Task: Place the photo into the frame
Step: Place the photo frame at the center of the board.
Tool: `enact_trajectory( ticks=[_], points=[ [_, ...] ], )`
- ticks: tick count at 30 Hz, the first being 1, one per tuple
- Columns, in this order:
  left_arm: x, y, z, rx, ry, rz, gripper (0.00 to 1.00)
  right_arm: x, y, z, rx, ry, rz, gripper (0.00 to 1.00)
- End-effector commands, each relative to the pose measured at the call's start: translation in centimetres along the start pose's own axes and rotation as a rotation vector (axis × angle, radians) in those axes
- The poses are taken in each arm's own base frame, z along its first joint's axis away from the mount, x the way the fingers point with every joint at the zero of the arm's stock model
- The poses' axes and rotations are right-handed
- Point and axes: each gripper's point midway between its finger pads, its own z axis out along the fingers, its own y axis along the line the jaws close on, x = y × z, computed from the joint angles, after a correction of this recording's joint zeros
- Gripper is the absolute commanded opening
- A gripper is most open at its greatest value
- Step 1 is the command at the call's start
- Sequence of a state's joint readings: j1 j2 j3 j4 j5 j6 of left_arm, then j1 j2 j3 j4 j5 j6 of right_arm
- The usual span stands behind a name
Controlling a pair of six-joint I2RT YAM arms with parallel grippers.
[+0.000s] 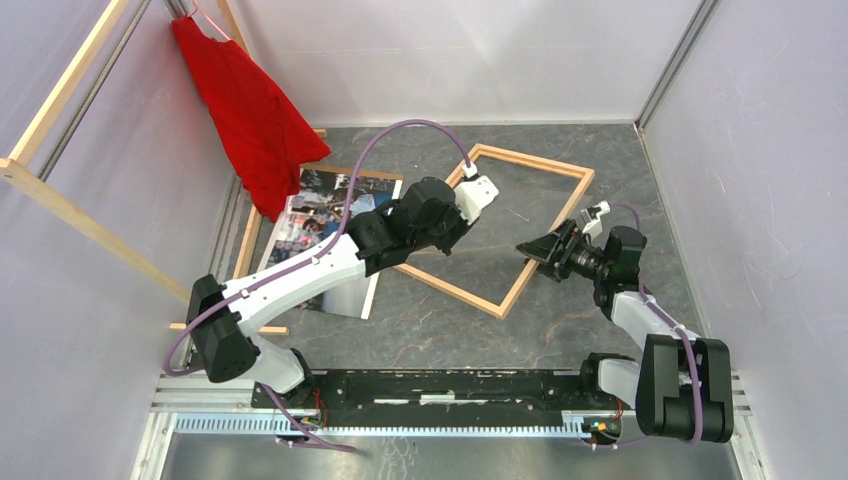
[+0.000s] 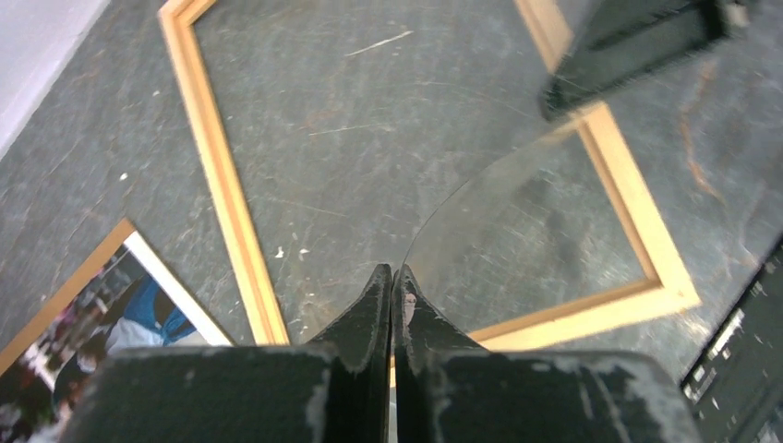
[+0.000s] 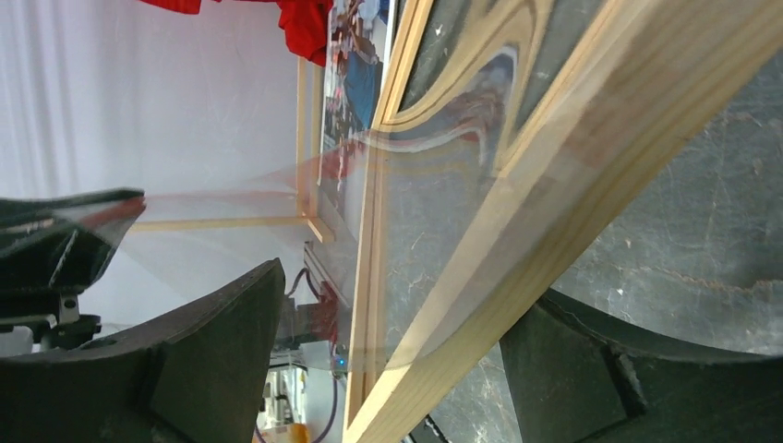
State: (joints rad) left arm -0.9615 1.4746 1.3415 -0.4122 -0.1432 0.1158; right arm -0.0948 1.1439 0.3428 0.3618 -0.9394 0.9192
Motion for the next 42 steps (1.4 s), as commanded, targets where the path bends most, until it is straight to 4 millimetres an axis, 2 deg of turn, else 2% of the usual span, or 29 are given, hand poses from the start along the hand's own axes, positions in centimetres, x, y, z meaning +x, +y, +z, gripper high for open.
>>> enact_trajectory(
  ticks=[1, 3, 6, 15, 21, 23, 27, 30, 33, 36, 38, 42],
  points=[
    [-3.3, -2.6, -3.5, 0.192, -0.164, 0.151, 0.02, -0.8, 0.0, 0.0, -0.024, -0.057, 0.05, 0.87],
    [-2.0, -5.1, -4.8, 0.316, -0.156, 0.257, 0.02, -1.1, -0.2, 0.1, -0.015, -0.076, 0.083, 0.86],
    [-0.9, -7.1, -6.5, 0.436, -0.142, 0.357, 0.02, -1.2, -1.1, 0.3, 0.016, -0.091, 0.133, 0.86],
    [-0.2, -9.4, -9.9, 0.549, -0.107, 0.567, 0.02, -2.6, -3.5, 1.1, 0.126, -0.115, 0.172, 0.86],
    [0.1, -9.5, -11.2, 0.587, -0.044, 0.599, 0.02, -2.6, -7.6, 1.1, 0.318, -0.05, 0.12, 0.86],
    [-0.8, -9.2, -12.1, 0.584, -0.047, 0.62, 0.02, -2.5, -9.0, 0.9, 0.392, -0.03, 0.095, 0.86],
    [-4.0, -7.5, -13.2, 0.5, -0.085, 0.623, 0.02, -2.2, -12.2, -0.4, 0.569, 0.01, 0.054, 0.86],
    [-6.6, -5.5, -13.7, 0.374, -0.133, 0.606, 0.02, -2.5, -13.6, -1.4, 0.667, 0.032, 0.009, 0.87],
    [-7.9, -3.7, -14.0, 0.268, -0.163, 0.6, 0.02, -3.1, -14.5, -2.6, 0.76, 0.03, -0.034, 0.91],
    [-9.0, -0.6, -13.4, 0.079, -0.182, 0.582, 0.02, -4.8, -14.6, -4.2, 0.867, -0.013, -0.085, 0.92],
    [-10.2, 2.1, -13.4, -0.061, -0.217, 0.556, 0.02, -6.5, -13.9, -5.3, 0.927, -0.073, -0.126, 0.94],
    [-12.9, 8.5, -14.7, -0.364, -0.303, 0.496, 0.02, -9.6, -11.0, -5.8, 0.947, -0.189, -0.213, 0.98]
  ],
)
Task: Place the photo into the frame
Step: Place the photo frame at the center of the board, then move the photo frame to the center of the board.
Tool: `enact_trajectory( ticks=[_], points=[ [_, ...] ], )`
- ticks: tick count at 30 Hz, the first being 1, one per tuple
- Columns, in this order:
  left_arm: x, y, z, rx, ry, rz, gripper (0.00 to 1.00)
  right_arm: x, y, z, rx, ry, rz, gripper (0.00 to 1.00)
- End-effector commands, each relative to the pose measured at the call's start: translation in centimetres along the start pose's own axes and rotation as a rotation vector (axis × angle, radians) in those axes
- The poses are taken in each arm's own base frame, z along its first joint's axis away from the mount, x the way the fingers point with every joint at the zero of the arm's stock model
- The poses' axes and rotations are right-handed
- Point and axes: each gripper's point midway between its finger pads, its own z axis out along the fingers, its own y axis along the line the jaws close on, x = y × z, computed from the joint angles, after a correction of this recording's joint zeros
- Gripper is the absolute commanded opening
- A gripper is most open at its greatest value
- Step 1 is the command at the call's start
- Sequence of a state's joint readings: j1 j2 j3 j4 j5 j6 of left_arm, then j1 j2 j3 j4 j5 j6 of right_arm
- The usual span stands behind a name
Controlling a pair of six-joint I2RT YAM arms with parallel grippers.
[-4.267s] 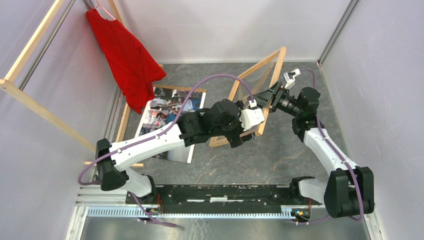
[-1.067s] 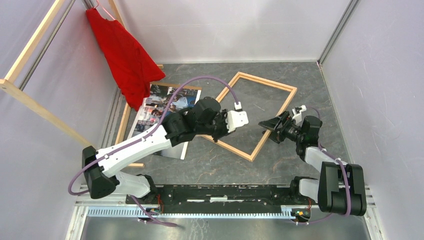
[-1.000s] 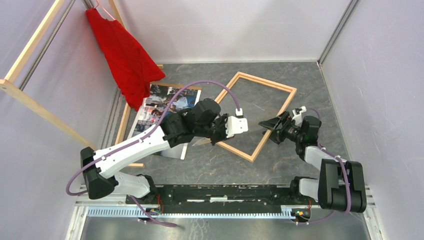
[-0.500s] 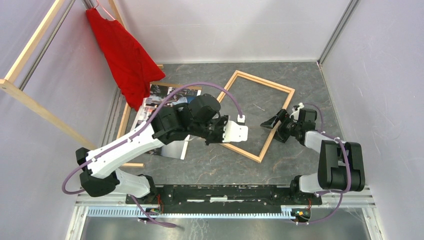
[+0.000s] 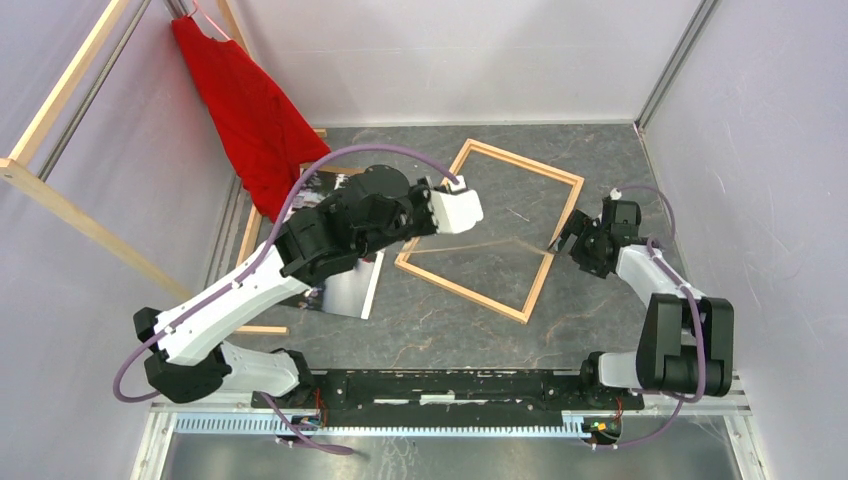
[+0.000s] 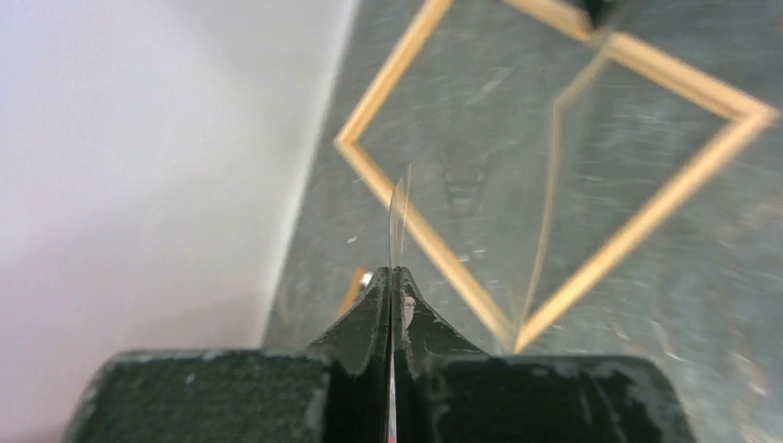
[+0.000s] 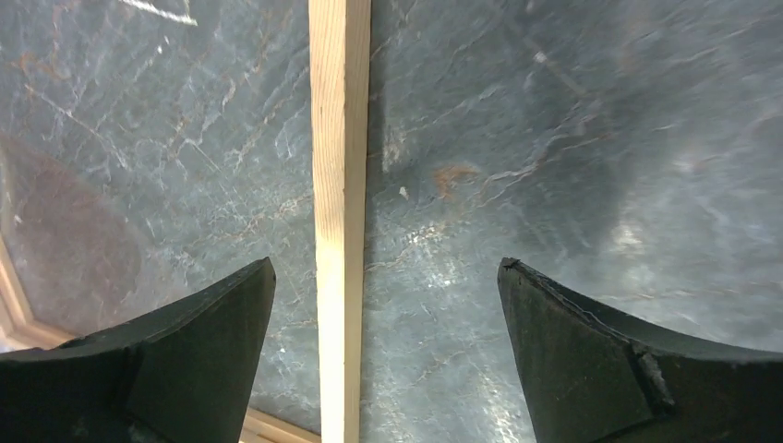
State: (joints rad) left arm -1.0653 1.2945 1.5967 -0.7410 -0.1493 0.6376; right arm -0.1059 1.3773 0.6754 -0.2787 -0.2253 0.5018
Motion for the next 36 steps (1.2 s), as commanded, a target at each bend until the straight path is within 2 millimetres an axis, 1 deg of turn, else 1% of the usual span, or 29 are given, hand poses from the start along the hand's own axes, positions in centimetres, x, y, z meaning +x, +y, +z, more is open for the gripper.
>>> enact_trajectory(
  ticks=[1, 3, 5, 6, 8, 11, 14, 17, 19, 21, 22, 24, 26, 30, 32, 34, 36],
  points=[
    [-0.7, 11.2, -3.4, -0.505, -0.041, -0.017, 0.02, -4.5, 0.6, -2.9, 0.11, -0.177, -0.089, 0.98],
    [-0.1, 14.5, -4.8, -0.628, -0.028, -0.024, 0.02, -4.6, 3.0, -3.3, 0.067, -0.202, -0.14, 0.98],
    [0.3, 17.5, -6.4, -0.735, -0.036, -0.05, 0.02, -3.9, 5.9, -3.2, 0.018, -0.224, -0.208, 0.98],
    [0.4, 18.7, -7.1, -0.777, -0.039, -0.051, 0.02, -3.6, 7.5, -3.1, -0.023, -0.234, -0.237, 0.98],
    [0.6, 20.4, -8.1, -0.834, -0.043, -0.038, 0.02, -2.2, 10.5, -2.5, -0.092, -0.226, -0.288, 0.98],
    [0.4, 22.1, -9.2, -0.898, -0.049, 0.01, 0.02, 0.2, 14.5, -1.2, -0.183, -0.179, -0.357, 0.97],
    [0.1, 23.5, -10.0, -0.942, -0.039, 0.063, 0.02, 2.9, 17.9, 0.2, -0.24, -0.13, -0.433, 0.97],
    [-0.1, 24.5, -10.4, -0.97, -0.021, 0.094, 0.02, 6.0, 20.3, 1.6, -0.267, -0.066, -0.526, 0.97],
    [-0.2, 24.6, -10.3, -0.967, -0.017, 0.083, 0.02, 8.4, 21.1, 2.1, -0.284, -0.025, -0.584, 0.96],
    [0.2, 24.1, -9.6, -0.939, -0.012, 0.067, 0.02, 11.3, 21.3, 1.9, -0.31, 0.008, -0.647, 0.95],
    [0.5, 23.8, -9.2, -0.921, -0.012, 0.054, 0.02, 12.6, 21.1, 1.9, -0.314, 0.026, -0.67, 0.94],
    [0.9, 23.0, -8.4, -0.884, -0.018, 0.026, 0.02, 15.1, 20.2, 1.7, -0.317, 0.064, -0.714, 0.92],
    [1.3, 22.3, -7.5, -0.844, -0.025, -0.012, 0.02, 17.1, 18.7, 1.5, -0.308, 0.095, -0.751, 0.91],
    [1.5, 21.7, -6.6, -0.807, -0.035, -0.048, 0.02, 20.2, 16.0, 0.9, -0.297, 0.156, -0.817, 0.88],
    [1.4, 21.6, -6.2, -0.794, -0.041, -0.059, 0.02, 21.2, 14.8, 0.5, -0.292, 0.183, -0.843, 0.86],
    [1.3, 21.5, -6.1, -0.786, -0.049, -0.064, 0.02, 22.0, 13.9, 0.0, -0.3, 0.204, -0.867, 0.84],
    [1.2, 21.4, -6.1, -0.777, -0.057, -0.078, 0.02, 23.2, 13.3, -1.0, -0.343, 0.241, -0.904, 0.84]
  ],
)
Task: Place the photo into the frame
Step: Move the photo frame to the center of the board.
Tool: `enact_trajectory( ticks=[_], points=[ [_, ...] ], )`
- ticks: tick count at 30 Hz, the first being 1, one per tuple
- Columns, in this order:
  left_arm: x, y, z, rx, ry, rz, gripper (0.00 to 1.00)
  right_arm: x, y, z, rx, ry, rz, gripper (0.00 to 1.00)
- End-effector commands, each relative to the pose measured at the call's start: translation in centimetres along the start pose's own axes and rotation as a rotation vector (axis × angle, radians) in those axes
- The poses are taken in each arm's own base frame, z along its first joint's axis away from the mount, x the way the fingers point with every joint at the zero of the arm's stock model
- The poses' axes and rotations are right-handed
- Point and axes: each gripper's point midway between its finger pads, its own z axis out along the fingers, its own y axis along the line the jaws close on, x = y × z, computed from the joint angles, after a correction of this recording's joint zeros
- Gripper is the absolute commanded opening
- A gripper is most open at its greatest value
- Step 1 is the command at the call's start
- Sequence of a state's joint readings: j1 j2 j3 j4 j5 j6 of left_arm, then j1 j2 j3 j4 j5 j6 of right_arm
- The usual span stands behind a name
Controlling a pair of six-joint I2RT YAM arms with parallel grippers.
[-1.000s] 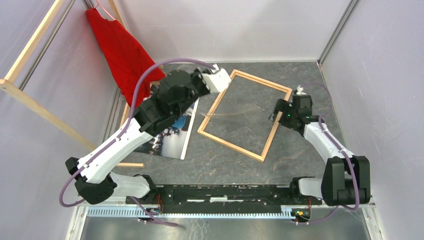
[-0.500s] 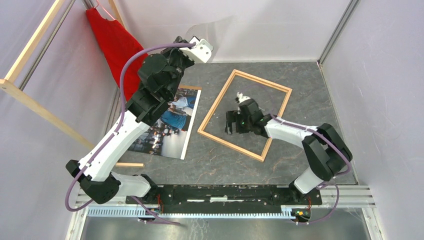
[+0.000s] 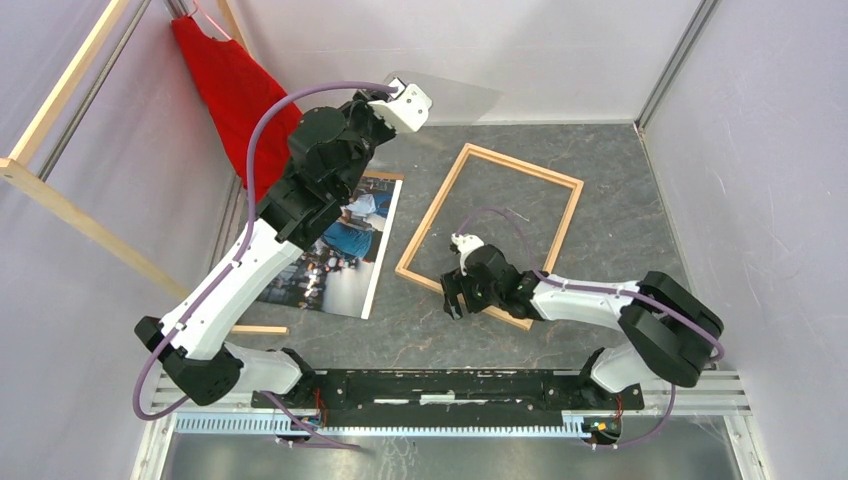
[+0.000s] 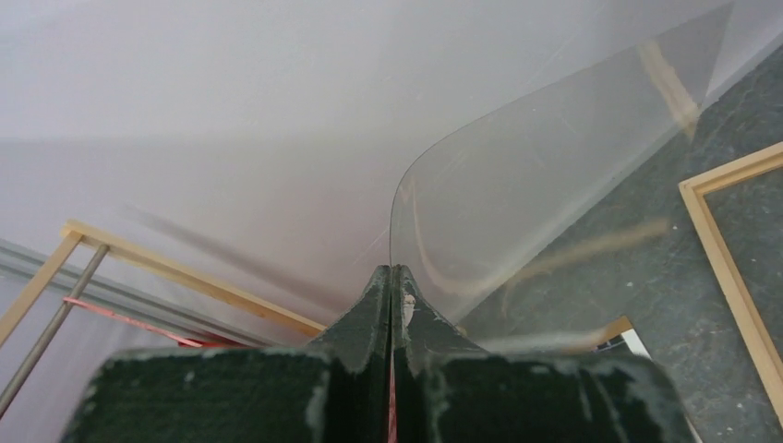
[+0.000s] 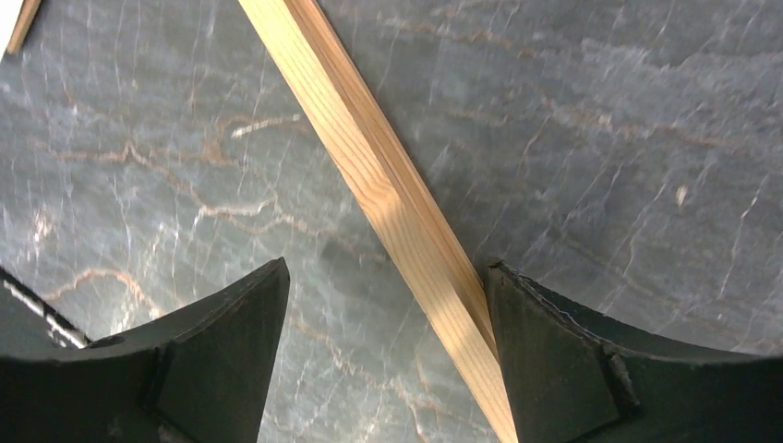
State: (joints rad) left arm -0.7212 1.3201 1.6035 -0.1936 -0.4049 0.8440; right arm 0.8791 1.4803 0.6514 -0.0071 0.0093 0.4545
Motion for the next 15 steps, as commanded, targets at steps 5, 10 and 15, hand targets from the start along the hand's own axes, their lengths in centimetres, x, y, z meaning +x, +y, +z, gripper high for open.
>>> enact_trajectory(
  ticks=[5, 10, 15],
  points=[
    [-2.0, 0.7, -0.5, 0.014, -0.064, -0.129, 0.02, 6.9, 0.6, -3.5, -0.096, 0.204, -0.136, 0.83],
    [-1.9, 0.1, -0.3, 0.027, -0.055, -0.173, 0.02, 2.1, 0.8, -5.3, -0.077, 0.125, -0.132, 0.95],
    [-2.6, 1.8, 0.7, -0.055, -0.051, -0.199, 0.02, -9.5, -0.2, -8.8, -0.156, -0.141, 0.086, 0.98]
  ],
)
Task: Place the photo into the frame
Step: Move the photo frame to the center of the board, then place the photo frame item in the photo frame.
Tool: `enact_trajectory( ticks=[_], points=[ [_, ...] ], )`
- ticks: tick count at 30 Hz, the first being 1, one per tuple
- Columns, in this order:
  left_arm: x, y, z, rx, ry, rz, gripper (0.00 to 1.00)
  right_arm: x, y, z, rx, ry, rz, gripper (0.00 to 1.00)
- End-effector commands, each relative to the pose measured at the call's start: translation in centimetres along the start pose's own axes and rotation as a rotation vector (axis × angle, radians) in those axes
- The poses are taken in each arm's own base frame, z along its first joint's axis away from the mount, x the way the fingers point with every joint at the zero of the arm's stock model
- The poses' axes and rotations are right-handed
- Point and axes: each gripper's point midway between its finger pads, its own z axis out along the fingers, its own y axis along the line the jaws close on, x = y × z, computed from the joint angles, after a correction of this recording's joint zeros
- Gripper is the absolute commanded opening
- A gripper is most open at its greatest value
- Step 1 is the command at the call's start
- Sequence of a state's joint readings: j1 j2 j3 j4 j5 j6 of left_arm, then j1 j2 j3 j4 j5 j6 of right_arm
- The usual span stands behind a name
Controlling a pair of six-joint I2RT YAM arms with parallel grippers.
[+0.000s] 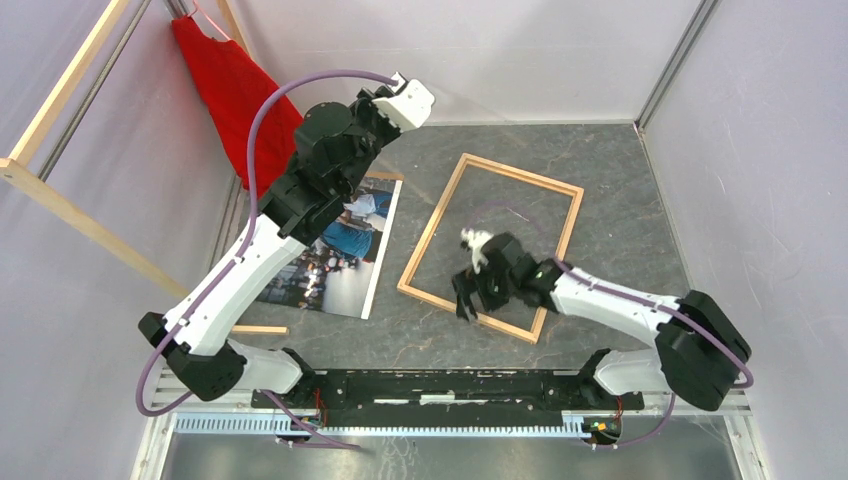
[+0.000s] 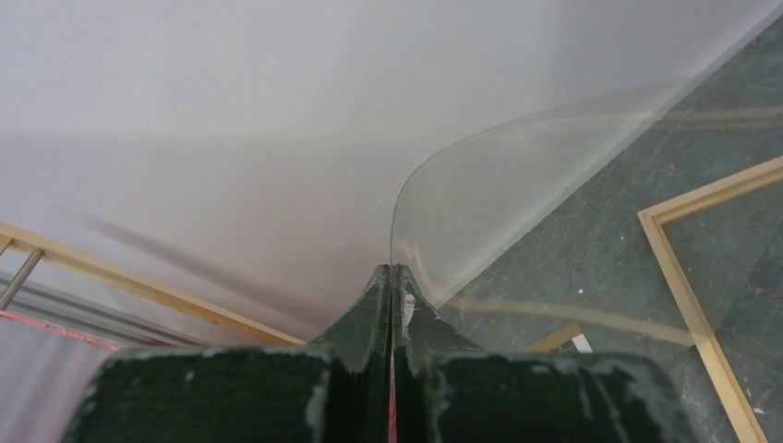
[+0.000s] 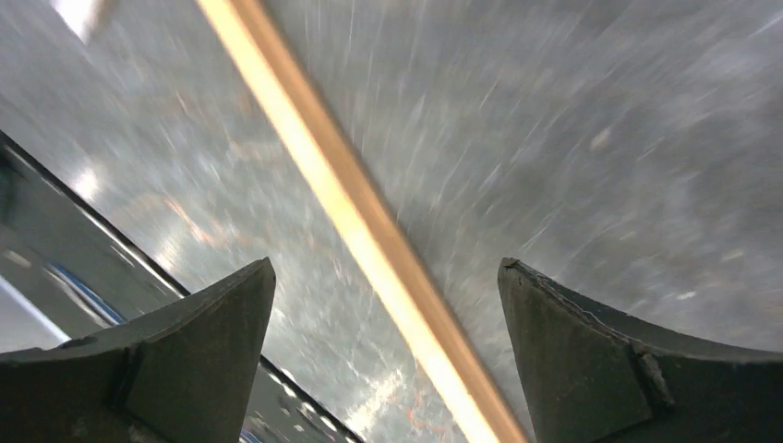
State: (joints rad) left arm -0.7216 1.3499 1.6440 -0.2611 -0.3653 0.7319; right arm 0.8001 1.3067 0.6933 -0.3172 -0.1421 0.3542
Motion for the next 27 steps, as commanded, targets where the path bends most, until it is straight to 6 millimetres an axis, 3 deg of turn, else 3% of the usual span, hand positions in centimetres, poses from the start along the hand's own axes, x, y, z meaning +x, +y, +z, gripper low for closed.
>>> enact_trajectory(
  ticks=[1, 4, 6, 8, 9, 10, 14, 17, 20, 24, 27],
  points=[
    [-3.3, 3.9, 0.0, -0.145, -0.091, -0.111, 0.02, -12.0, -0.2, -6.2, -0.122, -0.326, 0.157, 0.98],
    [-5.3, 5.5, -0.3, -0.201, -0.18, -0.127, 0.02, -16.6, -1.0, -9.9, -0.239, -0.474, 0.285, 0.98],
    [-6.3, 4.4, -0.7, -0.156, -0.223, -0.112, 0.02, -18.8, -1.4, -12.3, -0.324, -0.581, 0.381, 0.98],
    [-6.4, 2.3, -1.2, -0.089, -0.247, -0.066, 0.02, -19.9, -1.3, -14.2, -0.408, -0.665, 0.452, 0.98],
    [-6.3, -0.1, -1.5, -0.024, -0.265, -0.026, 0.02, -20.5, -1.4, -15.2, -0.436, -0.709, 0.482, 0.98],
    [-6.5, -1.2, -2.1, 0.005, -0.285, 0.006, 0.02, -20.7, -1.4, -15.8, -0.455, -0.736, 0.506, 0.98],
    [-3.7, -8.9, -4.2, 0.178, -0.286, 0.098, 0.02, -20.2, -1.5, -17.2, -0.556, -0.832, 0.62, 0.98],
    [0.7, -16.0, -6.0, 0.343, -0.198, 0.112, 0.02, -18.2, -2.1, -15.8, -0.579, -0.827, 0.729, 0.98],
    [4.1, -21.1, -7.4, 0.459, -0.112, 0.077, 0.02, -15.6, -3.3, -13.7, -0.542, -0.814, 0.817, 0.98],
    [7.9, -26.2, -8.5, 0.572, 0.013, 0.012, 0.02, -12.7, -4.1, -11.5, -0.532, -0.792, 0.893, 0.98],
    [9.6, -28.8, -8.8, 0.629, 0.073, -0.022, 0.02, -10.6, -5.2, -9.5, -0.471, -0.745, 0.955, 0.98]
  ],
)
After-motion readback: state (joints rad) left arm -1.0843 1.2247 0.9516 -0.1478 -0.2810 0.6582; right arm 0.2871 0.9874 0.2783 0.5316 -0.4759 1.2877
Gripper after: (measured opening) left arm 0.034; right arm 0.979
